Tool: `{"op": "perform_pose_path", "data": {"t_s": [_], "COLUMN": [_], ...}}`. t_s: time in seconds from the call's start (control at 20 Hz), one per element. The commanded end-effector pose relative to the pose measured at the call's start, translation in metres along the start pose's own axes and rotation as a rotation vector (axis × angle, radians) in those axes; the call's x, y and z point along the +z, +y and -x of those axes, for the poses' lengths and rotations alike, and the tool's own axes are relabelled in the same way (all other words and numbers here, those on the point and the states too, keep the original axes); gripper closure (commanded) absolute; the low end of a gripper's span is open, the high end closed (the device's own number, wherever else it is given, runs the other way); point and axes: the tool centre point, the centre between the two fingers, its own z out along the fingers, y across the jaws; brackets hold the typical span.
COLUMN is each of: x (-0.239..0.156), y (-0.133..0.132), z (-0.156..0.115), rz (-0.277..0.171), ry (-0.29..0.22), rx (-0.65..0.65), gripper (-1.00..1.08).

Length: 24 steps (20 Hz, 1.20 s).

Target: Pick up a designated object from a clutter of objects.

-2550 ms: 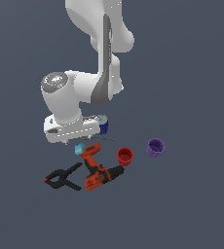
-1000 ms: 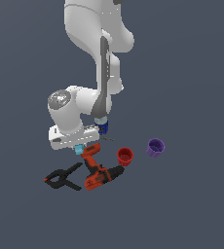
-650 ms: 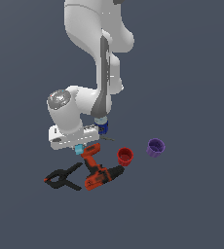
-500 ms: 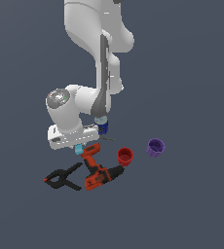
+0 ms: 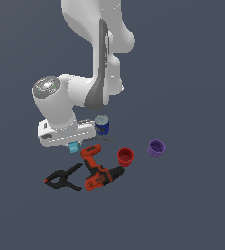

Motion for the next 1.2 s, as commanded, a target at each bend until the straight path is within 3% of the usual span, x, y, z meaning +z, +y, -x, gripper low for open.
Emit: {"op": "perform_pose_path", "data": {"t_s": [0.0, 0.7, 1.15], "x": [-0.021, -0.152, -0.217], "y": [0.005, 0.04, 0.058], "z": [-0.005, -0.037, -0.055], "rz": [0.001, 0.001, 0.001], "ry": [0.001, 0.001, 0.001], "rx": [0.0, 0.0, -0.001], "gripper": [1.08, 1.08, 1.08]}}
